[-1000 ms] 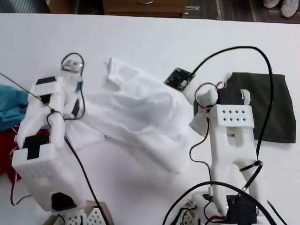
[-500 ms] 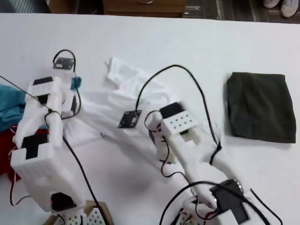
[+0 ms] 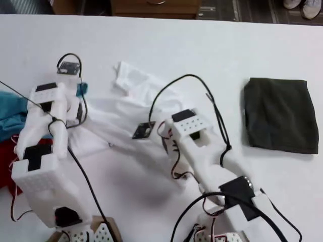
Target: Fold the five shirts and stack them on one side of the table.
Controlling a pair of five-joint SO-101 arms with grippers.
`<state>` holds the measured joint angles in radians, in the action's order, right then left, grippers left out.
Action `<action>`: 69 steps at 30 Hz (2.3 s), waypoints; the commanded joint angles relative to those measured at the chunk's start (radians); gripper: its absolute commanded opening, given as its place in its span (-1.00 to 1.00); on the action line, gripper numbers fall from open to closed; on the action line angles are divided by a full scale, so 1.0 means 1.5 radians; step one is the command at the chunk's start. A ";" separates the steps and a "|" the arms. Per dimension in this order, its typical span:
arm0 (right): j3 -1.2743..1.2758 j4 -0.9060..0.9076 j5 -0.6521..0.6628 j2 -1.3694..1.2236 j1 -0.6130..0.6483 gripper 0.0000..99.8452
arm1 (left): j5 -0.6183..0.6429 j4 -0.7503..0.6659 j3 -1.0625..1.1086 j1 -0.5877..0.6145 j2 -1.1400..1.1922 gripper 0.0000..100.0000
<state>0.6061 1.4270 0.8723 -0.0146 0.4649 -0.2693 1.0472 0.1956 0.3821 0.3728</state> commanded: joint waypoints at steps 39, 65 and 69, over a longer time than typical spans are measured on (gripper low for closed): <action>-0.337 0.085 0.050 -0.052 -0.100 -0.51 | 0.003 -0.023 -0.026 0.017 0.015 -0.96; 0.051 0.063 0.097 0.186 0.034 -0.57 | 0.003 -0.023 -0.026 0.017 0.015 -0.96; 0.073 0.059 0.097 0.190 0.040 -0.58 | 0.003 -0.023 -0.026 0.017 0.015 -0.96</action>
<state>0.7104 1.5221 1.0134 0.2232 0.5140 -0.2693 1.0441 0.1849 0.3821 0.3928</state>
